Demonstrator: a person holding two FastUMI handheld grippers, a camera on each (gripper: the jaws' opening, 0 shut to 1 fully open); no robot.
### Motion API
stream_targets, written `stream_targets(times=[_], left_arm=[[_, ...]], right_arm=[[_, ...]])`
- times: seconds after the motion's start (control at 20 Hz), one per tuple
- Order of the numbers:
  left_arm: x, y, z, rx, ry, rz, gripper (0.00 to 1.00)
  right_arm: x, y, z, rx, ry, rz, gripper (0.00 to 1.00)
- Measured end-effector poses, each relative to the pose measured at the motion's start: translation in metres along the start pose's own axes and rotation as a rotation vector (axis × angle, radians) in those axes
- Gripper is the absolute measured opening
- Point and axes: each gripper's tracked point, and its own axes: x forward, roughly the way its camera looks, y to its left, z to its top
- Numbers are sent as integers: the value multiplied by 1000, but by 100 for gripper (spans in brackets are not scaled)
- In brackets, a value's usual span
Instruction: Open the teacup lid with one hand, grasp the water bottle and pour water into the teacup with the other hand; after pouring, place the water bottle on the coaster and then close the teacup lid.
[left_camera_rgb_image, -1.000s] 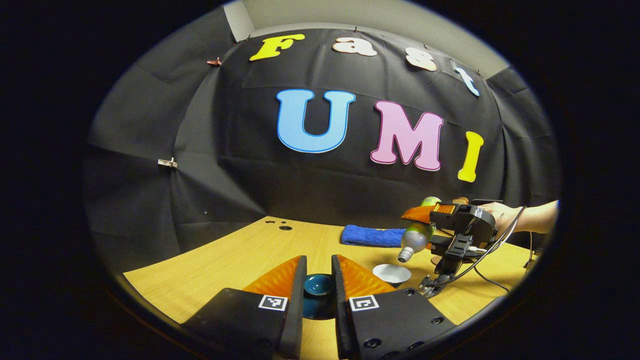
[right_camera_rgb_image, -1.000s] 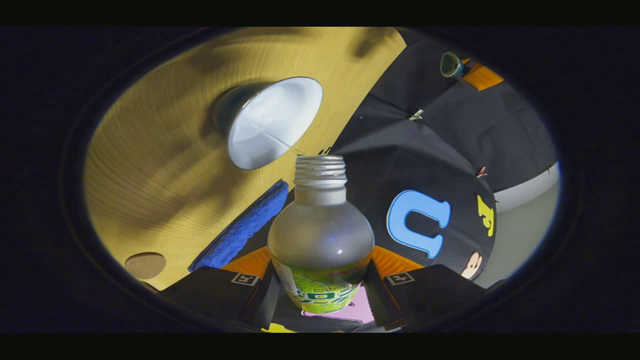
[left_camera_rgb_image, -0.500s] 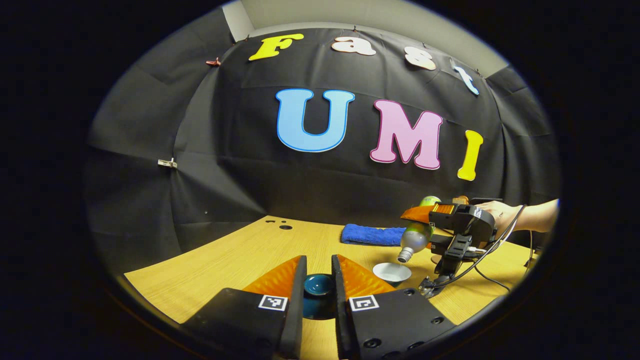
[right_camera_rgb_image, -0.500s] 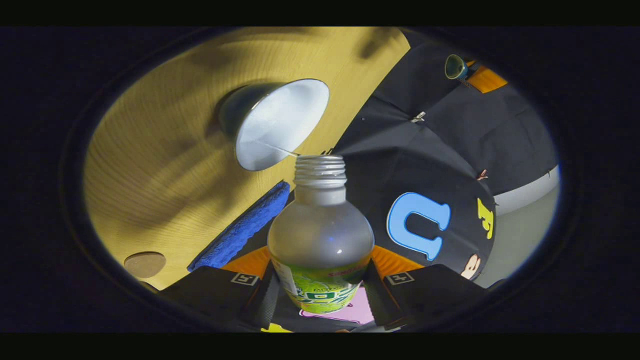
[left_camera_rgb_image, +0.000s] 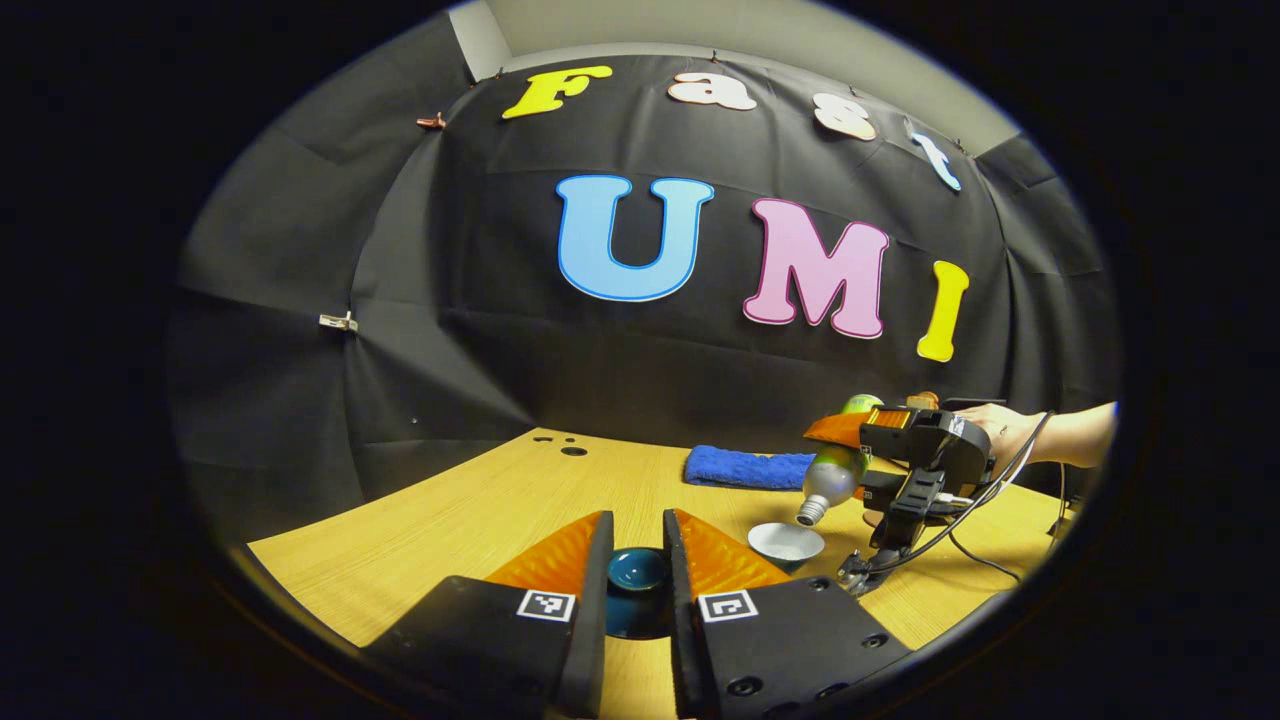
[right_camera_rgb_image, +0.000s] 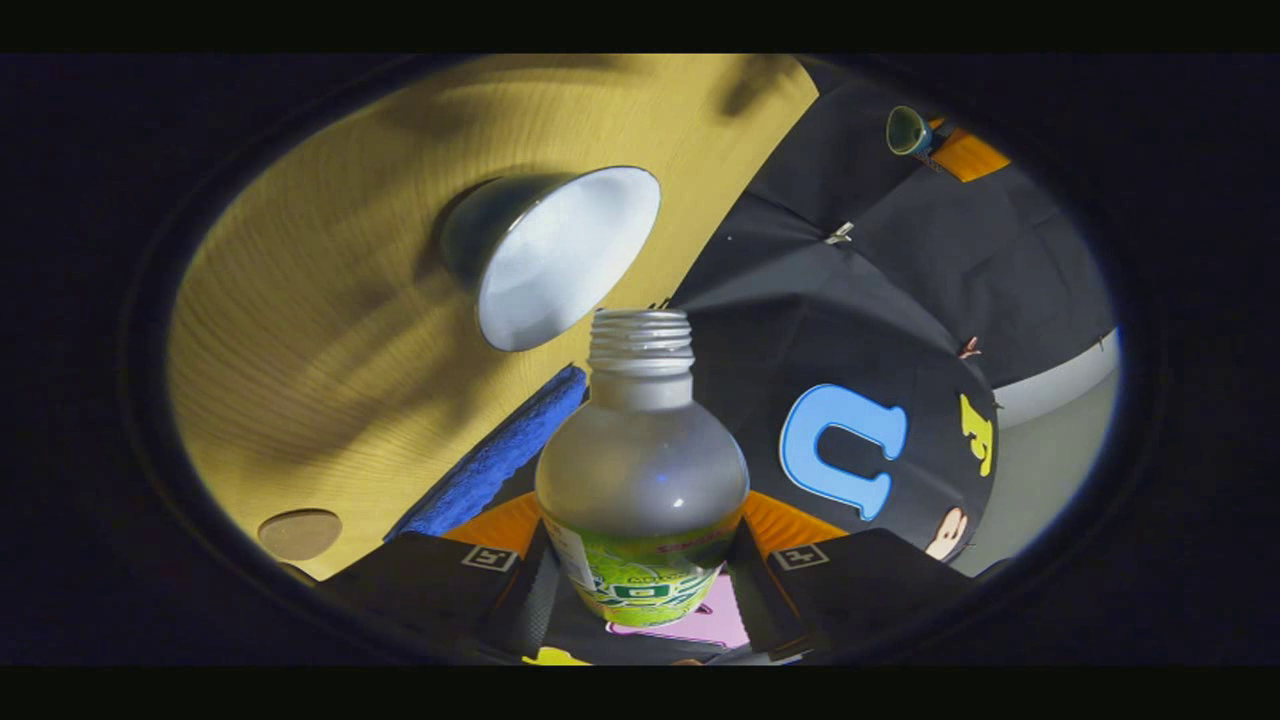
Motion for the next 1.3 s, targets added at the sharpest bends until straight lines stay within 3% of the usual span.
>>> stream_targets(times=[0.3,0.45,0.75,1.0,1.3], left_arm=[[-1,0,0,-1,1,2,31],[-1,-1,-1,1,4,-7,31],[-5,-8,2,-9,-10,-28,31],[-7,-15,1,-16,-7,-43,31],[-7,-28,-2,-23,1,-62,31]], right_arm=[[-2,3,-4,24,15,6,76],[-4,15,-8,119,32,33,76],[-18,46,6,532,88,125,77],[-35,34,9,877,119,107,77],[-55,19,-22,1321,166,81,77]])
